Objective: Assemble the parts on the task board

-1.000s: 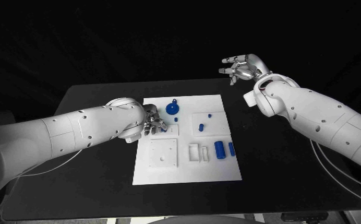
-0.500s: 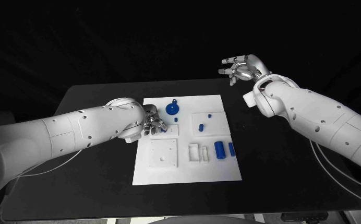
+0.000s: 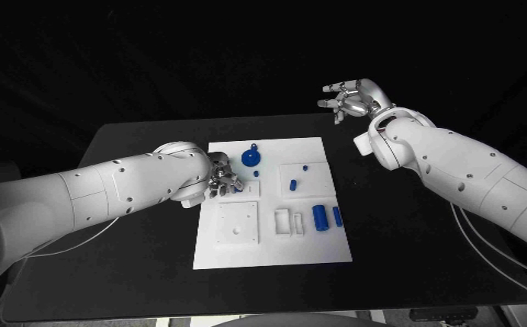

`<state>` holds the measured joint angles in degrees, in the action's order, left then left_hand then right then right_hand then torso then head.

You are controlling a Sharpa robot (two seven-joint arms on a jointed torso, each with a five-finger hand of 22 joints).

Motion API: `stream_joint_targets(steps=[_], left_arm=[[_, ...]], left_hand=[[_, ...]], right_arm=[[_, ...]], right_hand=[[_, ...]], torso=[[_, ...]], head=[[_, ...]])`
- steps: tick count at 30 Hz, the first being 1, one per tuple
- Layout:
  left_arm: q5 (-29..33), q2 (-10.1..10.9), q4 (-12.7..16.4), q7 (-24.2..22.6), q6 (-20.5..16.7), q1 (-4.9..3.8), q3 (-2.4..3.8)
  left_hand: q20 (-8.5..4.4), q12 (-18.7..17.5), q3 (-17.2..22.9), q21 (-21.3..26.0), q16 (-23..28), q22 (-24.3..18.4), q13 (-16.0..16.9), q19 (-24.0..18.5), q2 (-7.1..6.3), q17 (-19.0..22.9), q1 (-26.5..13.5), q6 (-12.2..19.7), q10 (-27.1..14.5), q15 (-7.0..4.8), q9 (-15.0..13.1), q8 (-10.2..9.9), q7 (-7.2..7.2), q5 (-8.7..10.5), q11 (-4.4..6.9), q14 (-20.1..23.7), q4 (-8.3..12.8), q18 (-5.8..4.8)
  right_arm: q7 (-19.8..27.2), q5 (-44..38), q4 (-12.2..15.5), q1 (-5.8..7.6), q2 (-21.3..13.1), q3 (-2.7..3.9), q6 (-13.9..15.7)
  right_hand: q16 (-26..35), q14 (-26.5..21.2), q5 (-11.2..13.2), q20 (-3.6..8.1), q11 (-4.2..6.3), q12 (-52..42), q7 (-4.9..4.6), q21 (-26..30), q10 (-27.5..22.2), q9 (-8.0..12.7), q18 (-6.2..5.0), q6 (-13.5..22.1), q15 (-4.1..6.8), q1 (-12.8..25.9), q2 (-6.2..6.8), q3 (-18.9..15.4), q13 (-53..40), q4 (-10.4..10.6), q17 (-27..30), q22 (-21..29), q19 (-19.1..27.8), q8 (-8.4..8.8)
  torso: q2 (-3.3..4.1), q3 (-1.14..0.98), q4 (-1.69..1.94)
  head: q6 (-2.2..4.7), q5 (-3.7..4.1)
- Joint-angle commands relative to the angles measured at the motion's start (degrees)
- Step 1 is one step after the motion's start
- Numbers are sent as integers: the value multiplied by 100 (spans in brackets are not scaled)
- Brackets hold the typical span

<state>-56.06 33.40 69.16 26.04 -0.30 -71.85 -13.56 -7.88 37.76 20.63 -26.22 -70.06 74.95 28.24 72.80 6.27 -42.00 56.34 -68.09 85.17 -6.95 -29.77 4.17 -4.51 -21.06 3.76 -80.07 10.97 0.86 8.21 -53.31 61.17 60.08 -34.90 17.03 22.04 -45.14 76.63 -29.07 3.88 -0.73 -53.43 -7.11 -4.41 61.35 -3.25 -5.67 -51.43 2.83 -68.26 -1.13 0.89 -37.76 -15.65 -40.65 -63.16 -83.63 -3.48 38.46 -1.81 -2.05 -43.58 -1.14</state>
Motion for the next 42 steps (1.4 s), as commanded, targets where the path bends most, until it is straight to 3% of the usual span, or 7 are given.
stream_joint_targets(steps=[1,7,17,24,31,42], left_arm=[[32,26,2,19,220,11,-9],[37,38,6,22,312,-4,-3],[46,11,-45,42,434,-11,0],[48,-45,-98,53,456,-20,2],[96,-121,-205,109,705,-49,6],[121,-205,-332,168,871,-85,10]], left_hand=[[5,15,54,20,-31,54,5,23,37,-5,45,-1565,150,-1,6,22,734,-31,167,-30,102,-36],[6,18,61,60,-38,84,7,44,45,-12,44,-1567,151,-1,0,24,736,-41,168,-34,99,-37],[9,24,62,90,-44,94,10,54,42,-19,47,-1565,151,2,-8,26,735,-46,168,-31,105,-39],[9,24,57,109,-42,98,9,64,53,-14,35,-1563,151,1,-16,27,736,-29,167,-30,86,-39],[9,19,56,128,-28,99,4,67,61,6,38,-1555,150,2,-23,25,734,-14,165,-22,72,-41],[10,21,50,146,-30,102,-3,78,75,-2,34,-1550,152,3,-31,27,733,0,165,-28,49,-43]], right_arm=[[40,-36,-10,-10,17,5,-64],[39,-36,-20,-16,30,5,-67],[38,-36,-22,-17,39,5,-70],[38,-36,-23,-18,50,5,-73],[36,-44,-31,-18,67,5,-82],[33,-53,-27,-18,66,5,-88]], right_hand=[[18,-40,-9,-1,-17,-7,-24,-24,-39,-4,21,8,3,37,-1,43,7,-3,7,-6,19,20],[18,-40,-9,-1,-17,-7,-24,-24,-39,-4,21,8,3,37,-1,43,7,-3,7,-6,19,20],[18,-40,-9,-1,-17,-7,-24,-24,-39,-4,21,8,3,37,-1,43,7,-3,7,-6,19,20],[21,-42,-9,-2,-18,-6,-26,-22,-43,-4,21,16,2,43,-5,64,8,0,8,-3,20,20],[22,-43,-12,-2,-17,-5,-25,-23,-45,-5,20,8,2,44,-4,80,9,-3,8,-3,21,19],[22,-43,-13,-2,-17,-4,-25,-23,-46,-5,20,7,2,44,-4,83,9,-3,8,-4,21,19]], torso=[[-10,-6,-1],[0,2,-8],[-2,-4,1],[2,-2,-18],[5,1,-23],[0,-4,-2]], head=[[7,1],[11,7],[9,17],[3,8],[-11,48],[-19,83]])
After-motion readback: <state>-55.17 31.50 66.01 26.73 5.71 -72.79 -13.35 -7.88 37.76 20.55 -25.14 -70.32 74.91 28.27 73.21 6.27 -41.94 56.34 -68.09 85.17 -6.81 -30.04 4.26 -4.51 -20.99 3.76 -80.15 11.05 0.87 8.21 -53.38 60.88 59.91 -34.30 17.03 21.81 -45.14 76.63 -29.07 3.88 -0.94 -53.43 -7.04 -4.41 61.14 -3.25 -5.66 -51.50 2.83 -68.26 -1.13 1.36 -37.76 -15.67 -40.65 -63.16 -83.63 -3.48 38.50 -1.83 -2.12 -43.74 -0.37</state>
